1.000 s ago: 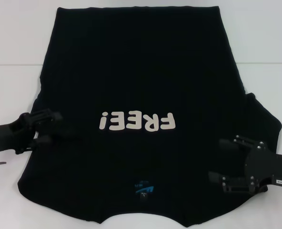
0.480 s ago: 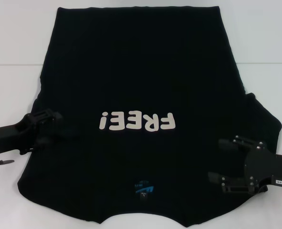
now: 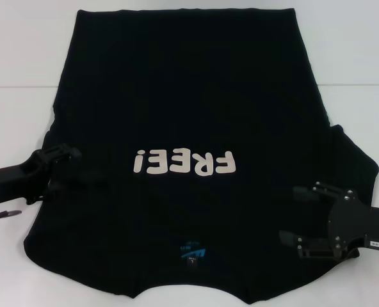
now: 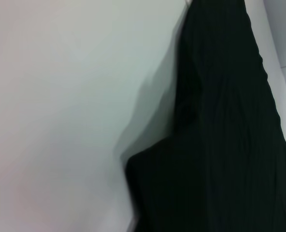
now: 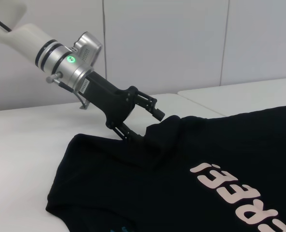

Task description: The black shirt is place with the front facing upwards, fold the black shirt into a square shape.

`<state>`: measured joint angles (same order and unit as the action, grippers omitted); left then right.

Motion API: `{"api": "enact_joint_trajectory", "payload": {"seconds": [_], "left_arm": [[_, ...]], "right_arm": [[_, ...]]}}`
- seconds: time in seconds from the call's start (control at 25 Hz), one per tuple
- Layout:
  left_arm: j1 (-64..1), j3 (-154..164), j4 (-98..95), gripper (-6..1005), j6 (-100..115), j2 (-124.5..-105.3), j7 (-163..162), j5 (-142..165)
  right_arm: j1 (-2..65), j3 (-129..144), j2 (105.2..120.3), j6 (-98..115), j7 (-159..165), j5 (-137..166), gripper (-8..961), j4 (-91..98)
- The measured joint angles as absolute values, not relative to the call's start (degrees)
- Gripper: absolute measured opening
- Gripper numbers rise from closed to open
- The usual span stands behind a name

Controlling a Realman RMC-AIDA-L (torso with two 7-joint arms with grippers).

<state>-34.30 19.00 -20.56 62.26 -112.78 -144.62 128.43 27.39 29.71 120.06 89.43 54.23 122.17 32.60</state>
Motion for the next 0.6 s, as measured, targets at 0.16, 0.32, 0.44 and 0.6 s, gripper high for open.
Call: {"api": "enact_joint_trajectory", "payload": {"seconds": [0.16, 0.32, 0.44, 0.6], "left_arm": [[-34.9, 19.0, -20.6, 872, 62.1, -112.87, -144.6, 127.4], [-35.7, 19.0, -20.6, 872, 62.0, -113.12, -144.7, 127.1], [-36.0, 19.0, -20.6, 871, 61.6, -113.30, -144.7, 127.1], [-37.1, 19.0, -20.6, 871, 60.1, -113.89, -144.5, 126.3]], "right_arm": [[27.4, 29.7, 120.06, 89.5, 54.2, 122.2, 941, 32.6], [27.4, 29.7, 120.06, 89.5, 54.2, 122.2, 941, 32.6], [27.4, 29.7, 120.06, 89.5, 54.2, 122.2, 941, 32.5], [27.3, 29.7, 120.05, 89.7, 54.2, 122.2, 941, 32.5]]}}
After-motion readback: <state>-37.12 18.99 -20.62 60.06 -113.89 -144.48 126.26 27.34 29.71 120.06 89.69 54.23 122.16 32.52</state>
